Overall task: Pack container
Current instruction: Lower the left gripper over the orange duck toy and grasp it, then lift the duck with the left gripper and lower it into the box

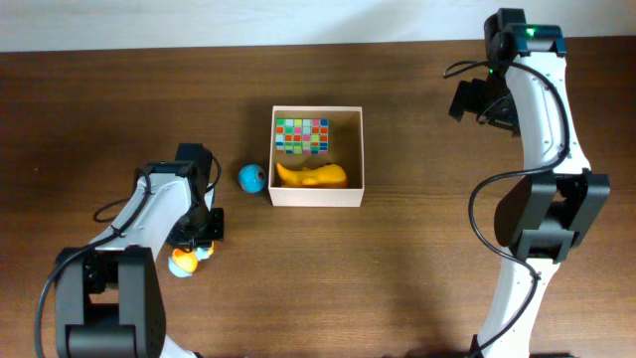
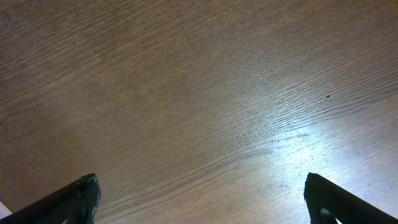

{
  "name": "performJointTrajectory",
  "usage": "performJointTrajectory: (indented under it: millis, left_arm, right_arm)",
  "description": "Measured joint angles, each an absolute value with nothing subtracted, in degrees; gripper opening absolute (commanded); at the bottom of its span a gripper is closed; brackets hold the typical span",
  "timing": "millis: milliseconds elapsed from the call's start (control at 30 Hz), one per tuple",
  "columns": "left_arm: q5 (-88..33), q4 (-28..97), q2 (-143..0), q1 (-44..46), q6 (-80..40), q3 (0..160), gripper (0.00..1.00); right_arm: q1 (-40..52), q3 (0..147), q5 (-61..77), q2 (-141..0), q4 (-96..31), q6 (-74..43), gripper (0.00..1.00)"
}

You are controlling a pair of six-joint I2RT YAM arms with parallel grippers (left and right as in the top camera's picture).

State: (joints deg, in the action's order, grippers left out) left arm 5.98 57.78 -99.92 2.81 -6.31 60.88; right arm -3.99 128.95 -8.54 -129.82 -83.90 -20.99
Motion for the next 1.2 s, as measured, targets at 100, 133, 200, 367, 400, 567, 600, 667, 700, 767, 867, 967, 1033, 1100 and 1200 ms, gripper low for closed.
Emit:
performJointTrajectory:
  millis: [100, 133, 200, 367, 400, 567, 600, 667, 700, 767, 867, 967, 1033, 1100, 1200]
  left_arm:
    - [6.0, 57.6, -99.9, 2.8, -6.3, 60.9, 0.08]
    - [5.9, 57.6, -99.9, 2.8, -6.3, 61.0, 0.08]
    - [5.5, 57.7, -100.0, 2.8, -6.3, 61.7, 0.08]
    - [0.8, 57.6, -100.0, 2.8, -6.3, 67.1, 0.08]
    - [-0.7, 57.6, -100.0, 2.8, -6.3, 68.8, 0.08]
    - [-10.2, 56.9, -100.0, 2.8, -6.3, 77.4, 0.08]
    - [-13.0, 56.4, -100.0, 2.8, -6.5, 79.2, 0.08]
    - [-18.0, 55.2, -100.0, 2.9, -6.5, 81.9, 0.08]
    - [-21.0, 54.4, -100.0, 2.9, -6.5, 83.2, 0.08]
    - [-27.5, 51.7, -100.0, 3.2, -6.5, 85.5, 0.08]
    - [-33.5, 48.9, -100.0, 4.1, -6.5, 87.7, 0.07]
    - [-36.9, 46.6, -100.0, 6.6, -5.8, 89.5, 0.07]
    - [-38.0, 45.3, -100.0, 8.6, -4.9, 89.9, 0.07]
    - [-38.0, 44.7, -100.0, 11.1, -4.0, 89.9, 0.07]
    - [-36.1, 44.8, -100.0, 15.2, -3.4, 89.9, 0.07]
  right_arm:
    - [-4.0, 128.9, -8.5, -129.8, -83.9, -21.0, 0.99]
    - [-4.0, 128.9, -8.5, -129.8, -83.9, -21.0, 0.99]
    - [-4.0, 128.9, -8.5, -129.8, -83.9, -21.0, 0.99]
    - [-4.0, 128.9, -8.5, -129.8, -83.9, -21.0, 0.99]
    - [-4.0, 128.9, -8.5, -129.8, -83.9, -21.0, 0.99]
    - [-4.0, 128.9, -8.5, -129.8, -83.9, -21.0, 0.99]
    - [-4.0, 128.9, -8.5, -129.8, -83.9, -21.0, 0.99]
    - [-4.0, 128.9, -8.5, -129.8, -83.9, -21.0, 0.99]
    - [-4.0, 128.9, -8.5, -129.8, -83.9, -21.0, 0.99]
    - [-4.0, 128.9, -8.5, -129.8, -83.9, -21.0, 0.99]
    - [-4.0, 128.9, -8.5, -129.8, -83.9, -21.0, 0.99]
    - [-4.0, 128.9, -8.5, -129.8, -83.9, -21.0, 0.99]
    - [-4.0, 128.9, -8.5, -129.8, -83.9, -21.0, 0.99]
    - [-4.0, 128.9, -8.5, -129.8, -83.9, -21.0, 0.99]
    - [-4.0, 128.9, -8.5, -129.8, -83.9, -21.0, 0.99]
